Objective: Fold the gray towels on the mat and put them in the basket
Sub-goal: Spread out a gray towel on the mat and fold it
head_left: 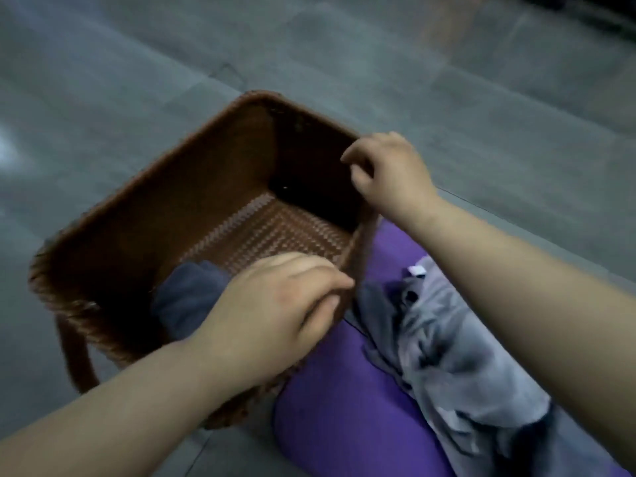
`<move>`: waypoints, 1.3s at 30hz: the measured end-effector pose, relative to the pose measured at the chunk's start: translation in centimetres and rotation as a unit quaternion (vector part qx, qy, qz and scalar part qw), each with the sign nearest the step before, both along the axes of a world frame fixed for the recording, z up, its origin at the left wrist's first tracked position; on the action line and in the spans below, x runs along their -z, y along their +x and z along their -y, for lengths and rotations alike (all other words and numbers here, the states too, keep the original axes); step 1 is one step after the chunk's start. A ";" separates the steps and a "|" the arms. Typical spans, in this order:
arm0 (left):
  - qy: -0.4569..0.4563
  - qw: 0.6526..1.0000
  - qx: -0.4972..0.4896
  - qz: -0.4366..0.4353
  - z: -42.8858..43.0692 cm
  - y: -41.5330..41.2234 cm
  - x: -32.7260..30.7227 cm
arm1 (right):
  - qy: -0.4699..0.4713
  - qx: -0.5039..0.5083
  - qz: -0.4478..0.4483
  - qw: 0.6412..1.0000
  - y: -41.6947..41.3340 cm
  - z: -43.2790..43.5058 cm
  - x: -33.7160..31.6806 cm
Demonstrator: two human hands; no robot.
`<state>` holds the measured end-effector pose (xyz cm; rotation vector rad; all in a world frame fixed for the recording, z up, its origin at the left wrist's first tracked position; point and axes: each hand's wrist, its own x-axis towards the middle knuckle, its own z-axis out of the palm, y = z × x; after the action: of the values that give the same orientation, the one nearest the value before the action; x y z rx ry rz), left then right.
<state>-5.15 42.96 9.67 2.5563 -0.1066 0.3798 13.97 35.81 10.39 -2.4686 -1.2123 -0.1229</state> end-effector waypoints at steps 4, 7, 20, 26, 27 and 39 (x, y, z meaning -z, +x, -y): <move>0.002 0.985 0.168 -0.034 8.1 4.2 0.2 | 0.017 0.180 -0.053 0.982 1.1 14.3 0.9; 0.028 0.975 0.196 -0.105 13.3 6.5 2.1 | -0.052 0.278 -0.137 0.949 -1.6 24.2 3.4; 0.048 0.947 0.113 -0.296 21.1 10.1 12.6 | 0.028 0.422 -0.235 0.875 -10.4 35.6 12.0; 0.164 0.979 0.106 -0.053 17.1 8.4 15.5 | 0.156 0.539 -0.225 0.797 -7.2 34.1 11.9; 0.173 0.979 0.106 -0.027 16.7 8.1 15.7 | 0.150 0.508 -0.179 0.829 -7.0 33.0 11.4; 0.227 0.930 0.288 0.007 19.0 8.1 14.3 | -0.088 0.456 -0.213 0.860 -3.5 30.8 9.0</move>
<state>2.99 23.94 -4.63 2.7943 -1.0302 0.1493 10.51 4.97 1.38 -2.7986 0.1909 0.2845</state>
